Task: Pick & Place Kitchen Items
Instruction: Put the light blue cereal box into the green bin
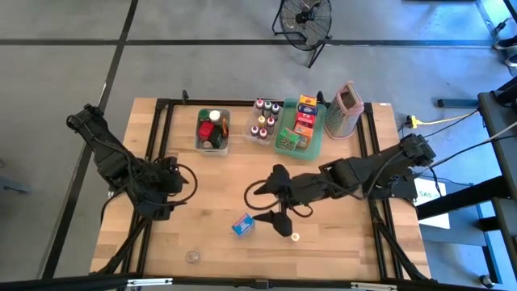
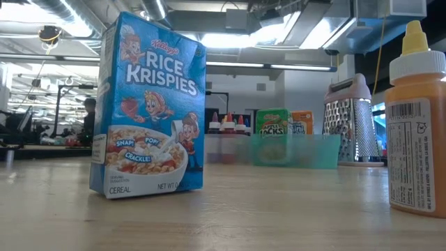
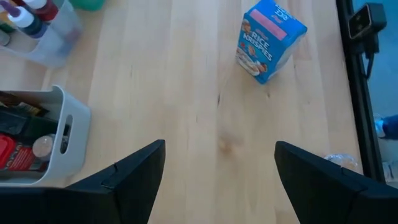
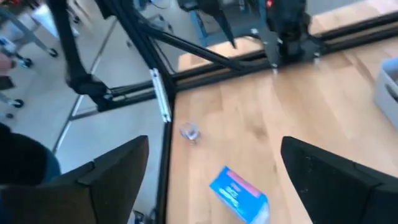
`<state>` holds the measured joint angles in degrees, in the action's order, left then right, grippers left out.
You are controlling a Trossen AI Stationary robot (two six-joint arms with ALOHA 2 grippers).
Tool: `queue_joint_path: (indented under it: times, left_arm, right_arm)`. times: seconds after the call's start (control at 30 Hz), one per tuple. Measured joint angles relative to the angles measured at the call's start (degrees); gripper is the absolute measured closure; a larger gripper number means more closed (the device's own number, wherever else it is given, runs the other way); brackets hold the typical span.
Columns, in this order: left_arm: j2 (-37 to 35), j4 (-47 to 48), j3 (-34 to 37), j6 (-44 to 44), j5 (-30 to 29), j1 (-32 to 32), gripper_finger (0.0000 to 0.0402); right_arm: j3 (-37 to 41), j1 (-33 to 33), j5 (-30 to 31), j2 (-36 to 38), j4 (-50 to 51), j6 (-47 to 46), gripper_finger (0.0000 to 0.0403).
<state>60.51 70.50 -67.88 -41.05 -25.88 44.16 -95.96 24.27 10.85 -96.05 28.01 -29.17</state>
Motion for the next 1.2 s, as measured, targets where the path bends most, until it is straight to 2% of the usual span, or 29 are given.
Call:
queue_joint_path:
  times: [0.13, 0.17, 0.23, 0.27, 0.3, 0.47, 0.67, 1.2]
  left_arm:
    - [0.00, 0.00, 0.00, -1.28, -0.54, 0.00, 0.0104]
    - [0.02, 0.00, 0.00, -1.62, -0.55, 0.00, 0.0105]
    - [0.02, 0.00, 0.00, -2.26, -0.65, 0.00, 0.0104]
    - [0.07, 0.00, 0.00, -2.53, -0.89, 0.00, 0.0103]
    - [0.11, 0.00, 0.00, -2.84, -1.21, 0.00, 0.0103]
    - [0.40, -0.36, 0.02, -4.07, -1.66, 0.00, 0.0104]
    - [1.79, -1.16, 0.02, -7.72, -1.96, 0.00, 0.0103]
    - [5.69, -0.63, 0.02, -6.19, -2.05, 0.00, 0.0105]
  right_arm:
    - [-0.10, -1.74, -1.35, -1.06, 1.94, 1.03, 0.0033]
    - [-0.07, -2.26, -5.19, -1.64, 2.53, 4.45, 0.0032]
    - [0.02, -3.55, -16.93, -3.37, 2.40, 11.60, 0.0032]
    - [0.01, -4.00, -20.65, -4.31, 1.45, 13.78, 0.0032]
    - [0.00, -4.25, -21.63, -5.07, 1.66, 14.82, 0.0032]
    - [0.03, -6.32, -19.74, -9.27, 6.26, 21.39, 0.0032]
    - [0.02, -7.74, -17.95, -11.78, 7.19, 27.34, 0.0032]
    - [0.02, -6.54, -16.68, -18.45, 2.98, 39.71, 0.0032]
